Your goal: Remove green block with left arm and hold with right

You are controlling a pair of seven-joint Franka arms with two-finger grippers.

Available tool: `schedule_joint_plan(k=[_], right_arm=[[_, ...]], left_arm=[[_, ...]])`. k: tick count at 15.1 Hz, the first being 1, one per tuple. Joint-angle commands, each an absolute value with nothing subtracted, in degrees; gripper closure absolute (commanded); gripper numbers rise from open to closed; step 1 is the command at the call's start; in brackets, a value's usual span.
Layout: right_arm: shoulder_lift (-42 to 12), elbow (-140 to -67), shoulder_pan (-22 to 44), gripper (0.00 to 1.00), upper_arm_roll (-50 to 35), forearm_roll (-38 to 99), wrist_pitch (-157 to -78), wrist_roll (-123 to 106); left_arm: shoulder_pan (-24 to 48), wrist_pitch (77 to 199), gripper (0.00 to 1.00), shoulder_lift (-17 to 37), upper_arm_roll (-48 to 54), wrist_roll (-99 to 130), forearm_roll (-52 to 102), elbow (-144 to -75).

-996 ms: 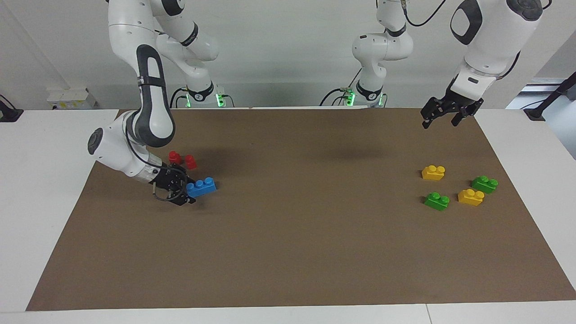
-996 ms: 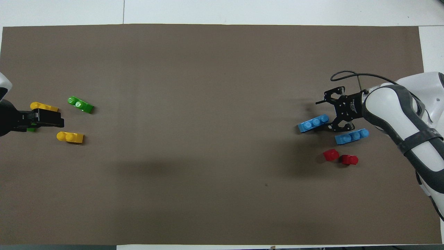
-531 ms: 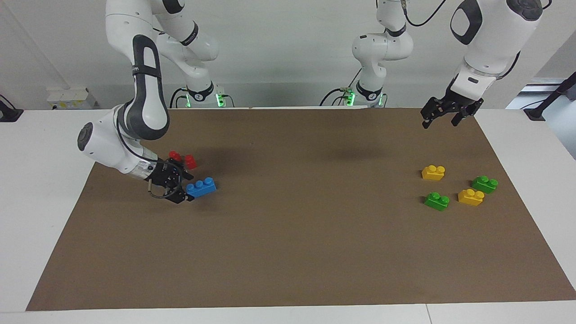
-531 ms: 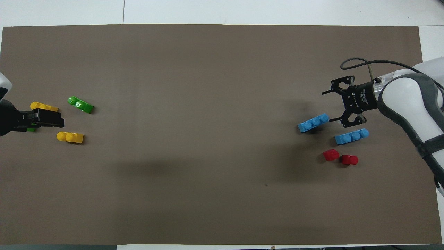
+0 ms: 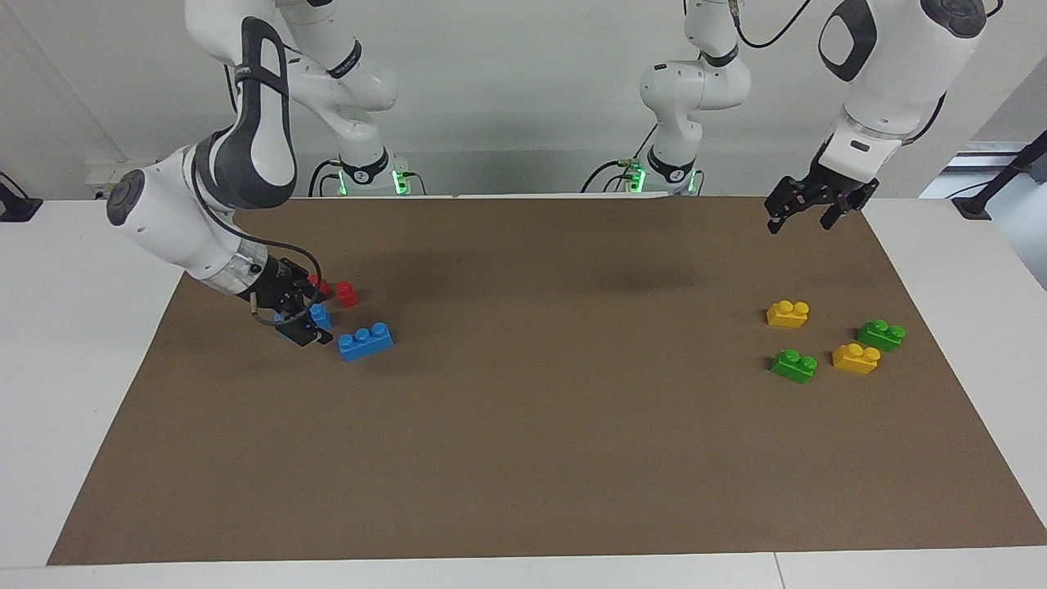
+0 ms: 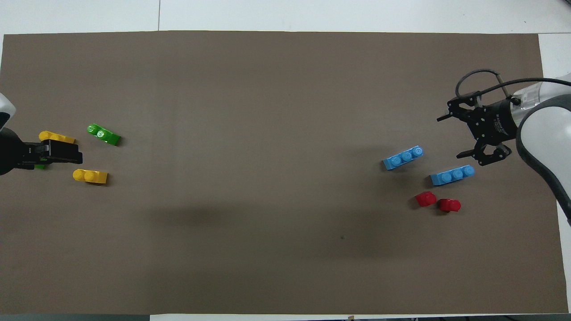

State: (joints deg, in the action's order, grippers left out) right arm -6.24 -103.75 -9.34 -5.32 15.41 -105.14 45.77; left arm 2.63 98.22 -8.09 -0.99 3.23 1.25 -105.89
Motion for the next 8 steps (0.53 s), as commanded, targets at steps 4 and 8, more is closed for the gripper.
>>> schedule_joint_plan(k=[4,8], right_arm=[[-1.9,-100.0,-9.7,0.00,-5.5,5.0,-100.0,21.4],[1.3,-99.8,-9.7,0.00,-5.5,0.3,-97.5,5.5]], left_arm=[[2.8,96.9,0.00,-8.5,-1.1,2.8,0.5,-105.3],[2.9,96.9,0.00,-8.5,-1.1,2.8,0.5,-105.3]])
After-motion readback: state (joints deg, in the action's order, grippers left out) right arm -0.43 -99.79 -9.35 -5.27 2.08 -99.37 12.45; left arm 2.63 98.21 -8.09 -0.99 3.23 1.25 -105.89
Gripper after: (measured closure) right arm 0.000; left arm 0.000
